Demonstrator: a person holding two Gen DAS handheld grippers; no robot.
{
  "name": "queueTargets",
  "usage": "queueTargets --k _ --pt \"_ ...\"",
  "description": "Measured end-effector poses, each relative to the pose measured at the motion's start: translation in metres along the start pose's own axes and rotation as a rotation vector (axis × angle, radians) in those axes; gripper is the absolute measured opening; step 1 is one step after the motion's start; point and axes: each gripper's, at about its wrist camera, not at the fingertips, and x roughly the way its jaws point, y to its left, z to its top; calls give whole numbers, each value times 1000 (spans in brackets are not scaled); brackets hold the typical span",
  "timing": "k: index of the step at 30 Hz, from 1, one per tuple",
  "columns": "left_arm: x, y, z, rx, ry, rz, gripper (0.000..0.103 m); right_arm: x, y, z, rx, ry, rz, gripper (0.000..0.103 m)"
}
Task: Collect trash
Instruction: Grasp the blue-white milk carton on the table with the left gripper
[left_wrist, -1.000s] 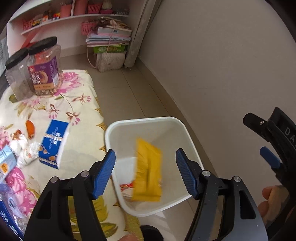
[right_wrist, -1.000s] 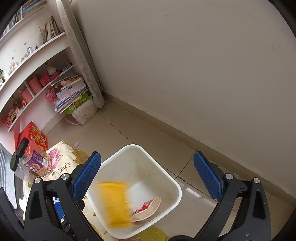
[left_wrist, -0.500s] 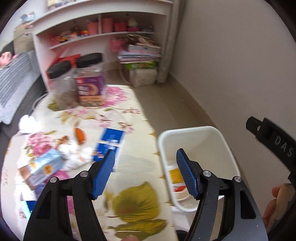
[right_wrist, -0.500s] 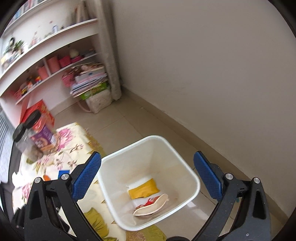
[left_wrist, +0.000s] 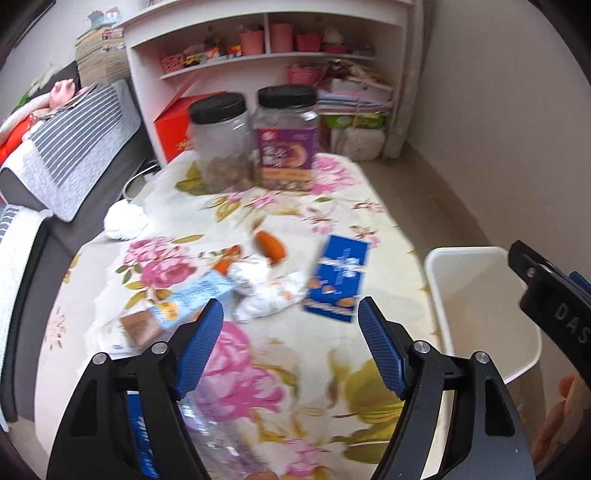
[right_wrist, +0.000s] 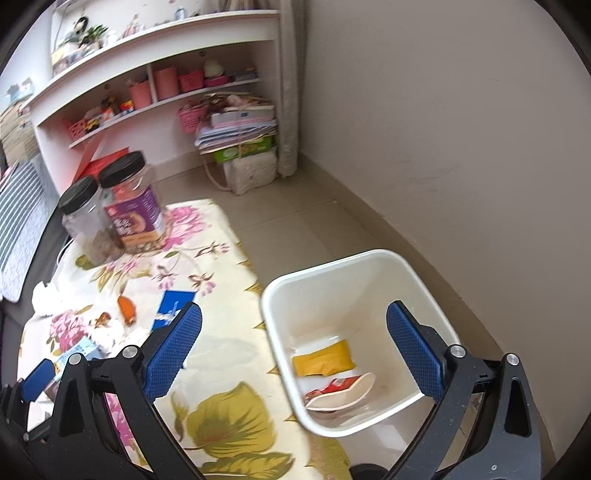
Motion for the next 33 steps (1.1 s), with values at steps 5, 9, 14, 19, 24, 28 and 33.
queueTargets --k 5,9,14,19,24,28,33 --pt "17 26 10 50 53 78 74 7 22 -4 -14 31 32 96" --pt "39 39 16 98 134 120 74 11 36 -4 -28 38 46 96" --pt "74 50 18 181 262 163 74 17 46 -2 -37 63 64 96" --pt "99 53 8 277 356 182 69 21 61 -2 -72 81 79 96" --pt "103 70 5 246 365 134 32 23 79 -5 -113 105 111 96" --pt "86 100 10 116 322 40 26 21 95 -8 -137 115 142 96" --pt "52 145 12 -37 240 -31 26 17 124 -15 -181 124 189 96"
